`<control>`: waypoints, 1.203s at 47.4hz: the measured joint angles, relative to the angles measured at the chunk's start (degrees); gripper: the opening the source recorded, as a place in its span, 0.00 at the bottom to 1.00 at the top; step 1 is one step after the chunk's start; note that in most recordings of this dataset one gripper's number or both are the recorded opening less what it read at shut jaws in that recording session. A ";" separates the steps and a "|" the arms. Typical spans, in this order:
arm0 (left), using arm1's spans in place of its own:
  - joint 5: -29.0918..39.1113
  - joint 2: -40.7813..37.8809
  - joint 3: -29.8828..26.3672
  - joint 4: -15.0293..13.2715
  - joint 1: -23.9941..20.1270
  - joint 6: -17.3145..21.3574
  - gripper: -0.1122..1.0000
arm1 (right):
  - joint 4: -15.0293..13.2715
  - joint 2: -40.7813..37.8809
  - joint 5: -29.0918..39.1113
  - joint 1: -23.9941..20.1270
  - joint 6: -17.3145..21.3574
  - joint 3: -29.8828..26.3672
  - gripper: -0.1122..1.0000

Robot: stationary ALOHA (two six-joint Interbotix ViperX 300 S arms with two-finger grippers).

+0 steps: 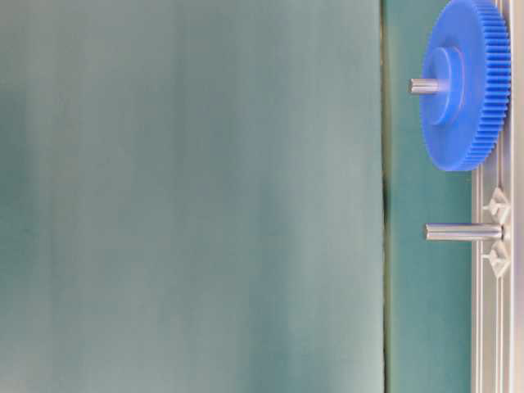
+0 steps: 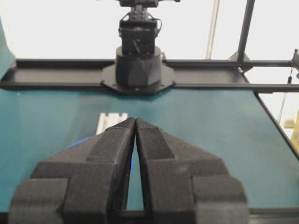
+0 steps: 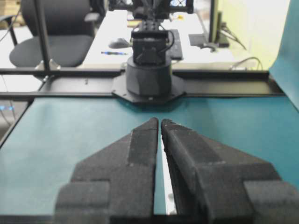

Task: Find the location of the shaft and insert the small gear.
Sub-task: 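Move the left gripper toward the small blue gear on the table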

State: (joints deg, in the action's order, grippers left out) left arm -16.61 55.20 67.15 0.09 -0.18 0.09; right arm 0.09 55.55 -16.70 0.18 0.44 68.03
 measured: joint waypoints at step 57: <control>23.29 -17.40 -11.34 0.79 6.59 -6.50 0.11 | 1.93 -0.18 25.31 4.13 6.50 0.18 0.13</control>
State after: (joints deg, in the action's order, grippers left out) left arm 6.68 37.79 55.81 0.88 6.42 -6.42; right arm 2.02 55.37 8.61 4.31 6.94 68.20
